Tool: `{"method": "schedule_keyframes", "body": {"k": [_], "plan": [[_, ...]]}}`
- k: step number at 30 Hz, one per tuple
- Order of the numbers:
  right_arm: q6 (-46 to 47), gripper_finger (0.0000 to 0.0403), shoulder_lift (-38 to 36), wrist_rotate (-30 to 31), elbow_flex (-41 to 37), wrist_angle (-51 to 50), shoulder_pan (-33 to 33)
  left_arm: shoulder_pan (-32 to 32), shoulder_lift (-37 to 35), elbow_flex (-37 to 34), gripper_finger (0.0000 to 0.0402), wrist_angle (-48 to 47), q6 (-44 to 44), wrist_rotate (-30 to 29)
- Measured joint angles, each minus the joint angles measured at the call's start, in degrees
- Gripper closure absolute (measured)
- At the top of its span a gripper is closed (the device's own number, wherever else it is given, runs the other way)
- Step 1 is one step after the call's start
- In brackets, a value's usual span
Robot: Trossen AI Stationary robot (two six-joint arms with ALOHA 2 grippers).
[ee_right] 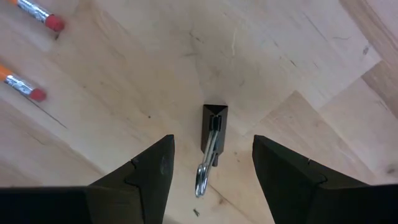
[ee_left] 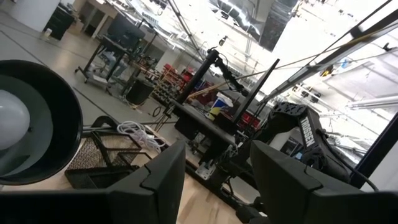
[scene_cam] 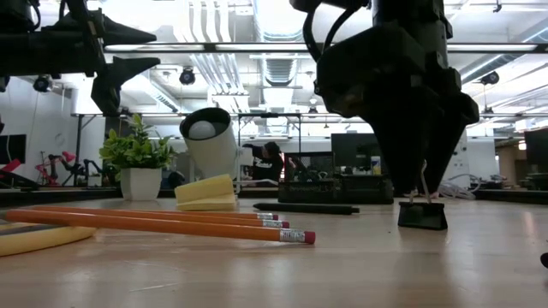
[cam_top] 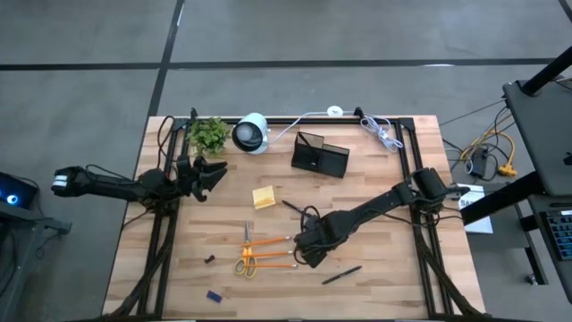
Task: Pick and place office supplies into organizer
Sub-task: Put the right binder clip into the desk organizer
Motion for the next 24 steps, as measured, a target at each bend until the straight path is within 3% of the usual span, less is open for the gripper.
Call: {"method": "schedule_keyframes", "body": {"k": [8, 24], "plan": [[-0.19, 0.0214, 0.02, -0.24, -0.20, 0.01, 0.00, 0.02, -0.04, 0.00, 0.0235, -0.04, 0.00, 0.00], [-0.61, 0.0343, 0.02, -0.28, -0.22, 0.05, -0.02, 0.02, 0.02, 0.00, 0.0235, -0.02, 0.00, 0.00]]}}
